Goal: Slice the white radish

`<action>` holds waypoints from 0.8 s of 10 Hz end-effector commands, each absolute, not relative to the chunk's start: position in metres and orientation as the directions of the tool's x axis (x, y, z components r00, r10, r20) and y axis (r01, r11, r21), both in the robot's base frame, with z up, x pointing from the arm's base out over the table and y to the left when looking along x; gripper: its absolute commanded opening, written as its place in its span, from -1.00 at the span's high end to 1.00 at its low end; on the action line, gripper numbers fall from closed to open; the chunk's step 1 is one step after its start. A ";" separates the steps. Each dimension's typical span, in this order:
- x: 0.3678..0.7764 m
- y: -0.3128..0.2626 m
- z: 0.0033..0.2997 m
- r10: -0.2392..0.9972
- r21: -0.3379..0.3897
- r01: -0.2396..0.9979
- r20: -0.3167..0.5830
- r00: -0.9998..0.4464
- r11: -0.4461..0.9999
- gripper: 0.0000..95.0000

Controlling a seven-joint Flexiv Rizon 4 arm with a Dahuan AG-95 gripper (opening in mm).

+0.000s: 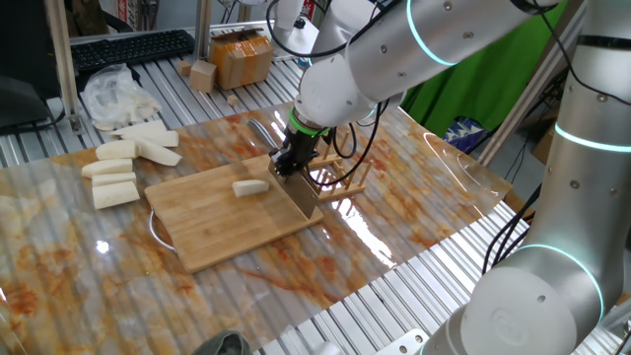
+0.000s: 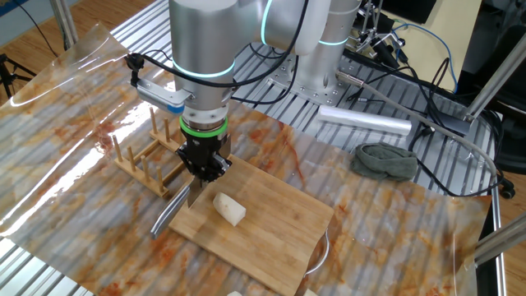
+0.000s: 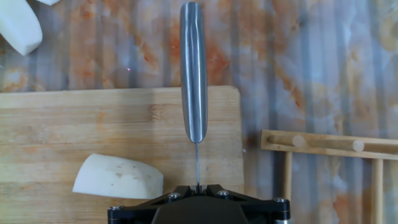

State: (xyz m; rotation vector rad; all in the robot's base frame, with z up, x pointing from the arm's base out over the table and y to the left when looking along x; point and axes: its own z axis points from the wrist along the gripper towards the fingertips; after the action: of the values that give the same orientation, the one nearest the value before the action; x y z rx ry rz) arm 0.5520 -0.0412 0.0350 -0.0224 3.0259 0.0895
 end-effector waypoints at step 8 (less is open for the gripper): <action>0.551 -0.041 0.030 0.005 0.056 -0.002 -0.113 -0.994 0.998 1.00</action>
State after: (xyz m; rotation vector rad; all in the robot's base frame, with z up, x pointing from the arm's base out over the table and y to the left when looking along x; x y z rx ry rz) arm 0.5516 -0.0413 0.0349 0.0028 3.0258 0.0873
